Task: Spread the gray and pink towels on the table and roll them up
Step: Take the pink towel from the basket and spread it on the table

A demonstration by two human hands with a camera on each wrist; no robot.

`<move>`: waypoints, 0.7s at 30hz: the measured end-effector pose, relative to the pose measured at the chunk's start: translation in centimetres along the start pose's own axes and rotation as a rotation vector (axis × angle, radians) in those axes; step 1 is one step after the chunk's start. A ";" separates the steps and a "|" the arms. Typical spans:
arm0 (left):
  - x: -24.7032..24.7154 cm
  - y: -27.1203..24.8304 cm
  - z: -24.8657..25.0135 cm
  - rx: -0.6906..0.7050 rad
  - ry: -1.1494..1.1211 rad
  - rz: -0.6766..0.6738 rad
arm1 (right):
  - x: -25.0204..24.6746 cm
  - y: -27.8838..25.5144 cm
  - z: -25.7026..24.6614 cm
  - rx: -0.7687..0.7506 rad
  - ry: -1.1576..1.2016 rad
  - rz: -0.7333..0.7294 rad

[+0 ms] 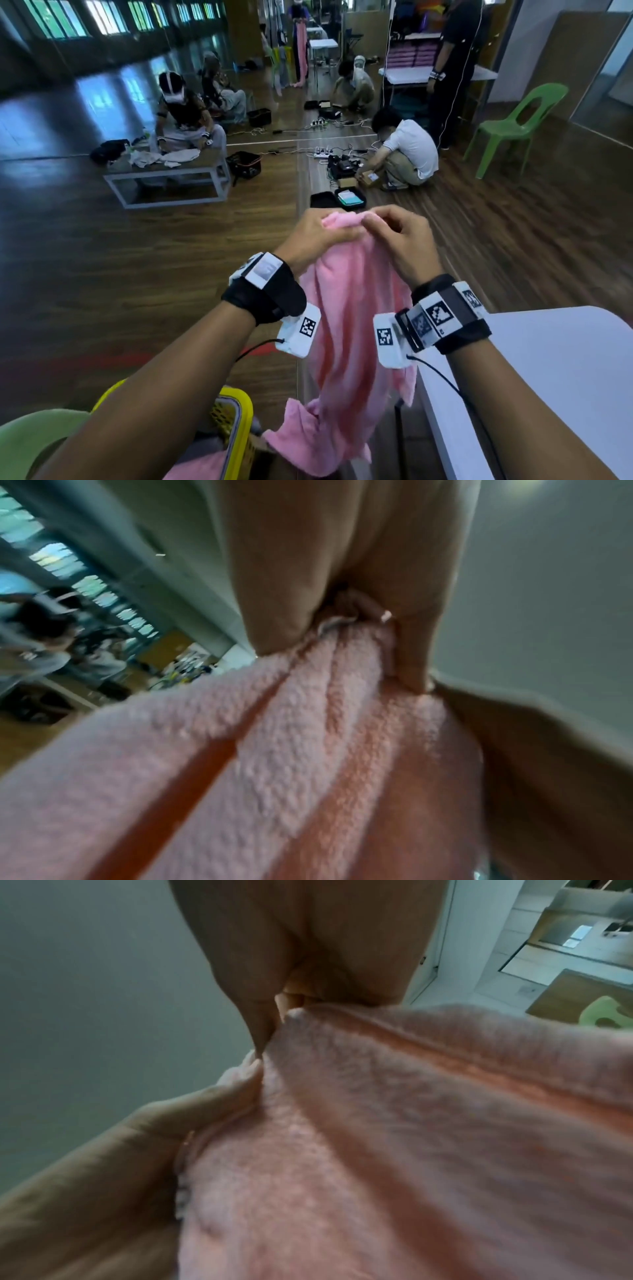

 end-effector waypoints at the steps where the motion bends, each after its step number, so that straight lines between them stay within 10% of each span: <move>1: -0.3 0.5 0.2 0.023 -0.032 0.045 | -0.1 -0.2 0.7 0.025 0.005 -0.007; 6: -1.1 2.3 0.1 -0.113 -0.283 0.148 | -1.2 -3.5 4.1 0.130 0.076 -0.056; 11: 2.7 1.7 -0.5 -0.058 -0.058 -0.056 | -3.2 -0.2 2.4 0.046 0.036 -0.041; 21: 1.7 4.8 -1.3 -0.174 -0.377 0.132 | -4.8 -0.8 5.4 0.121 0.020 -0.083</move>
Point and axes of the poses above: each hand's wrist, its own y-axis towards the middle knuckle, its own x-axis out of the palm, z = x × y, the point moved 1 cm from there along y, towards the middle knuckle, and after that the axes turned 4 degrees about z, right-handed, at the moved point
